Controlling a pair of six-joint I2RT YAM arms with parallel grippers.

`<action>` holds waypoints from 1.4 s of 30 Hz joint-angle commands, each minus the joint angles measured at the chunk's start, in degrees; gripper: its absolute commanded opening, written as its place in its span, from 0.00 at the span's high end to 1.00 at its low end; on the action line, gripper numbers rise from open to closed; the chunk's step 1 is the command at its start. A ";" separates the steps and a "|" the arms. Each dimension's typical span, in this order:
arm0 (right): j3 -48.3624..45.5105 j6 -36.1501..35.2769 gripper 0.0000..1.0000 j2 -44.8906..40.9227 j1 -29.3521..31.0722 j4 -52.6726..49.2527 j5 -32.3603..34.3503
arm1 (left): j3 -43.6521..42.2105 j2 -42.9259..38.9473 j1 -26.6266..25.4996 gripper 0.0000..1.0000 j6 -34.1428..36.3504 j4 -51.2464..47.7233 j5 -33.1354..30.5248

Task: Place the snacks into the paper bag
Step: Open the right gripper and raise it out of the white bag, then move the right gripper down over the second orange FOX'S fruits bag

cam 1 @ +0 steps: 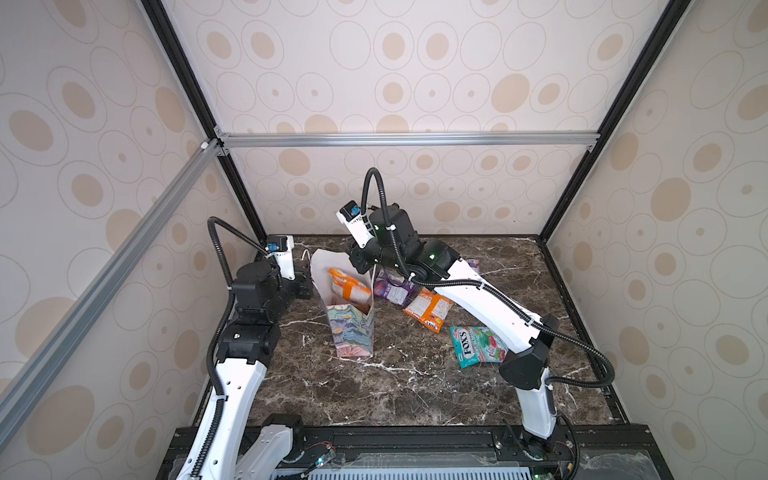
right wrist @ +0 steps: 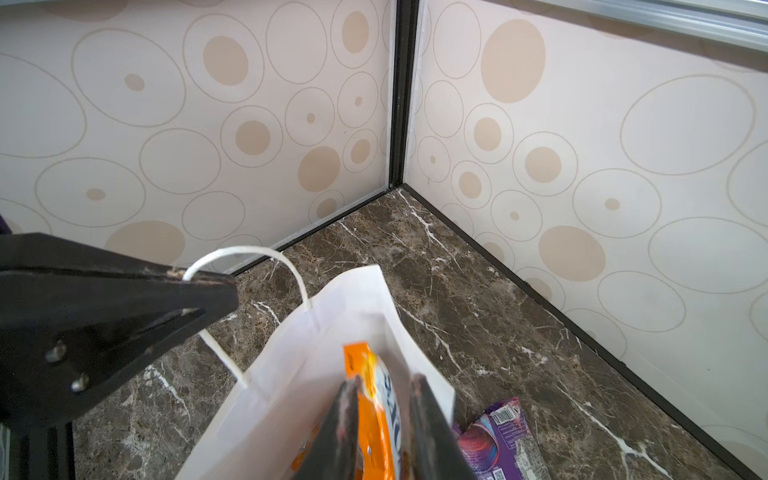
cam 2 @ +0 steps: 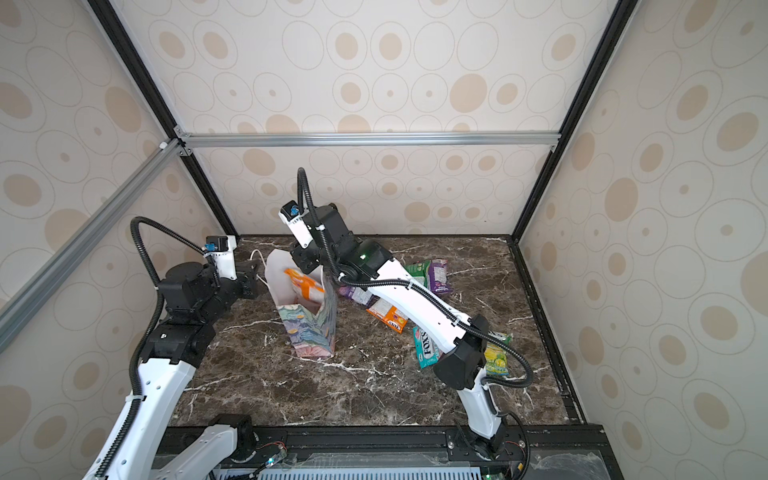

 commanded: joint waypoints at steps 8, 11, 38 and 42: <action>0.63 -0.32 0.79 -2.79 0.62 -0.99 -0.26 | 0.45 -0.92 0.16 0.97 0.69 0.37 0.26; 1.30 -0.65 0.75 -3.12 1.08 -1.94 0.98 | 0.46 -0.90 0.17 0.97 0.69 0.46 0.30; -40.36 3.61 0.64 -35.72 1.74 12.37 5.24 | -0.08 -0.51 0.15 0.96 0.34 1.27 1.52; -48.94 6.62 0.64 -41.45 -0.23 13.34 6.23 | -0.06 -0.29 0.17 0.96 0.19 1.34 1.64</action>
